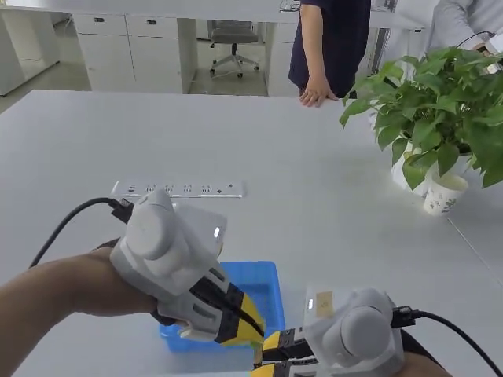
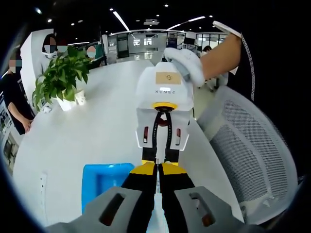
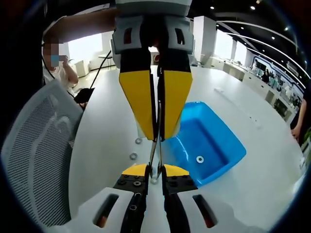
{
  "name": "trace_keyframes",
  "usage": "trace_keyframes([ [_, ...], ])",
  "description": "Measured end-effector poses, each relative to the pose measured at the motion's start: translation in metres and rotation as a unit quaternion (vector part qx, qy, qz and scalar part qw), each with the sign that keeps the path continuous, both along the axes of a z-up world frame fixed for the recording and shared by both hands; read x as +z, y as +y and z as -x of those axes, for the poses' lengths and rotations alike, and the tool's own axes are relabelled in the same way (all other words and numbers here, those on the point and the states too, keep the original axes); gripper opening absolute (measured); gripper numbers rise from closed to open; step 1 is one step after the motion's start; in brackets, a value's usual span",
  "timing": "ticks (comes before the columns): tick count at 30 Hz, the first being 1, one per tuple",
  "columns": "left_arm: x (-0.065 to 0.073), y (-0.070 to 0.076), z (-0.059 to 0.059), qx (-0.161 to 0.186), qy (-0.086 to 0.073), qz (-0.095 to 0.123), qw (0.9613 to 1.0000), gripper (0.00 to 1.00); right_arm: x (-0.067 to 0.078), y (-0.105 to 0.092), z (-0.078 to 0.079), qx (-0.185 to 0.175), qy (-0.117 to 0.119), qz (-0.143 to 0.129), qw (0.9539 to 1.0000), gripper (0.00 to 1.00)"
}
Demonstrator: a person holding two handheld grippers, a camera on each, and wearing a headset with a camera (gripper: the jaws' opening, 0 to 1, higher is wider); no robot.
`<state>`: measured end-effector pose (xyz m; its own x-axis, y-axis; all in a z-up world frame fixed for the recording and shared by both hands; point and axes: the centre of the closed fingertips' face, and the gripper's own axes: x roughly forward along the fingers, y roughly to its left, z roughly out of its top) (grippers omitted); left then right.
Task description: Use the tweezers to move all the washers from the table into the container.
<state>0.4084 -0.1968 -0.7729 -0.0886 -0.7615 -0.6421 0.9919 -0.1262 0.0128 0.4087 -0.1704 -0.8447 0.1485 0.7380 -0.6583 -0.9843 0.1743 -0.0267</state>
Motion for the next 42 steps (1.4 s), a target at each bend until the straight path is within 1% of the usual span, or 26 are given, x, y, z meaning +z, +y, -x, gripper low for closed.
trace_keyframes([
  [6,-0.008,0.0,0.004,-0.002,0.004,-0.003,1.0,0.05,-0.009,0.0,0.004,0.001,0.004,0.005,1.0,0.12],
  [12,-0.013,0.0,0.006,-0.004,0.006,-0.005,1.0,0.05,-0.014,0.001,0.005,0.001,0.007,0.004,1.0,0.12],
  [16,-0.016,0.0,0.007,-0.004,0.007,-0.002,1.0,0.05,-0.017,0.001,0.005,0.003,0.006,0.008,1.0,0.12],
  [22,-0.022,0.002,0.008,-0.007,0.01,-0.007,0.9999,0.05,-0.022,0.0,0.006,0.004,0.004,0.014,0.9999,0.12],
  [30,-0.022,0.003,0.008,-0.004,0.014,-0.002,0.9999,0.05,-0.024,0.002,0.006,0.005,0.004,0.013,0.9999,0.12],
  [38,-0.021,0.002,0.006,-0.002,0.01,0.002,0.9999,0.05,-0.025,0.002,0.005,0.003,0.001,0.014,0.9999,0.12],
  [42,-0.021,0.003,0.005,0.0,0.012,0.003,0.9999,0.05,-0.025,0.002,0.005,0.001,0.003,0.015,0.9999,0.11],
])
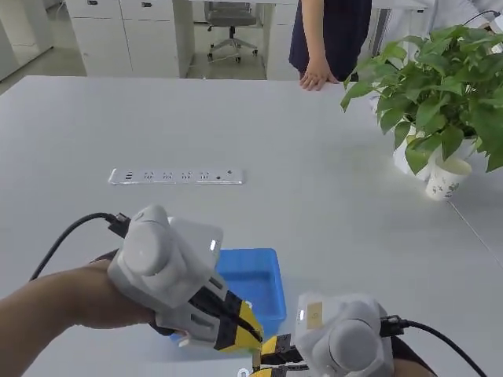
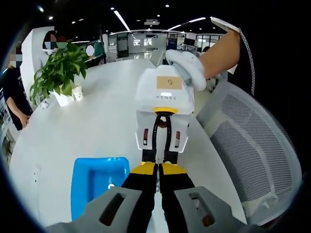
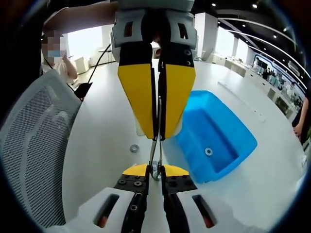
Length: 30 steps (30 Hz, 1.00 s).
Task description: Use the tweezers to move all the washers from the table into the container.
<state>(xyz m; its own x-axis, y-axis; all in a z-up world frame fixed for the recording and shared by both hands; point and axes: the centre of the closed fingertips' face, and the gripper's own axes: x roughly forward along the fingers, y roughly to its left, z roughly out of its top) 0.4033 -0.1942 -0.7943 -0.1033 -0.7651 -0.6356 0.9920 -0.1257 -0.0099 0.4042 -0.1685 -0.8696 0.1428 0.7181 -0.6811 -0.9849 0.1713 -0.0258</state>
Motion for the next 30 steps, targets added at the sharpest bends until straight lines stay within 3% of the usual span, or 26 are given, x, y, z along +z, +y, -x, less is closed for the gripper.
trace_keyframes([
  [30,-0.0001,-0.0046,0.0001,-0.005,-0.001,0.0,1.0,0.05,-0.0016,-0.002,-0.0001,-0.02,0.02,-0.005,0.9996,0.08],
])
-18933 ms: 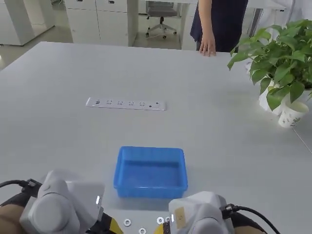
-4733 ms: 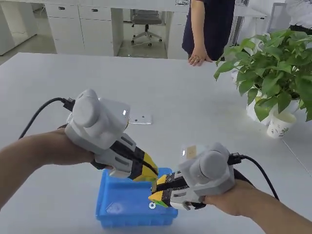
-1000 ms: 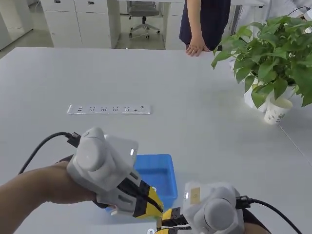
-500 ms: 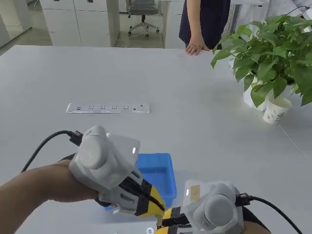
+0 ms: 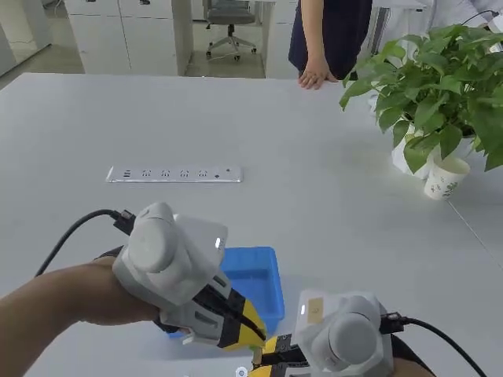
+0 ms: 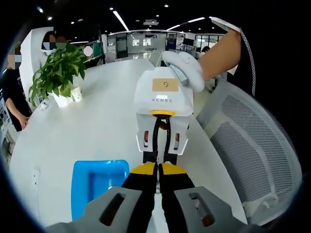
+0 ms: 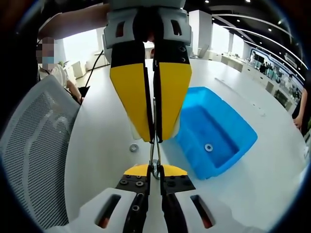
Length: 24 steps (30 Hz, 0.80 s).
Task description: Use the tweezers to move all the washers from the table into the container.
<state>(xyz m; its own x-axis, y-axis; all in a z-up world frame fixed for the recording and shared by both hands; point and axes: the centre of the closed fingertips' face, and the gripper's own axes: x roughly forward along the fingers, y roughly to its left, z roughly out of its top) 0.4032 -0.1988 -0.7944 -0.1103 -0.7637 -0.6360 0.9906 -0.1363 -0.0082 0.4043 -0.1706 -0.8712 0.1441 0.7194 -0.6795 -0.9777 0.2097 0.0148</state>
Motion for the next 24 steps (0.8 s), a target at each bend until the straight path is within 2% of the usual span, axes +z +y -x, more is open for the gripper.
trace_keyframes([
  [15,0.0016,0.001,0.0009,-0.001,0.0,-0.005,1.0,0.05,0.0016,0.0004,0.0018,0.003,0.0,0.0,1.0,0.08],
  [24,0.0077,0.0014,0.0012,0.001,-0.001,-0.003,1.0,0.05,0.0077,0.0006,0.0016,0.007,-0.004,0.0,1.0,0.08],
])
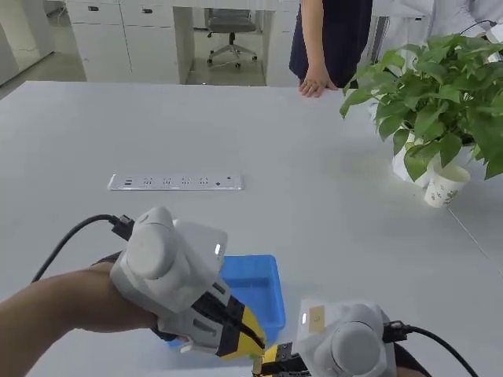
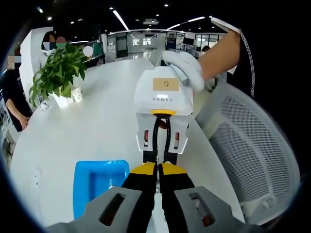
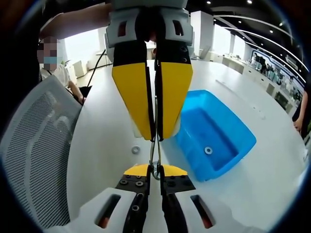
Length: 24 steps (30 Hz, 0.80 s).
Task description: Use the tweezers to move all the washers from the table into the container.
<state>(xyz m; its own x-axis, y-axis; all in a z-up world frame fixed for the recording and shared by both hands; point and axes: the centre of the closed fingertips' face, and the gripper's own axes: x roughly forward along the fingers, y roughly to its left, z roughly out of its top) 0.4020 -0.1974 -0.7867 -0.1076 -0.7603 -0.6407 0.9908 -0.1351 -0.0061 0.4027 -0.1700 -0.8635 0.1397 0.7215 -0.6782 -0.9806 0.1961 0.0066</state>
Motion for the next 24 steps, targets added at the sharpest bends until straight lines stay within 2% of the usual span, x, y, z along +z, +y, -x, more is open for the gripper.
trace_keyframes([
  [24,0.032,0.001,0.002,0.0,-0.01,0.005,0.9999,0.05,0.032,-0.001,0.002,0.011,-0.015,-0.002,0.9998,0.09],
])
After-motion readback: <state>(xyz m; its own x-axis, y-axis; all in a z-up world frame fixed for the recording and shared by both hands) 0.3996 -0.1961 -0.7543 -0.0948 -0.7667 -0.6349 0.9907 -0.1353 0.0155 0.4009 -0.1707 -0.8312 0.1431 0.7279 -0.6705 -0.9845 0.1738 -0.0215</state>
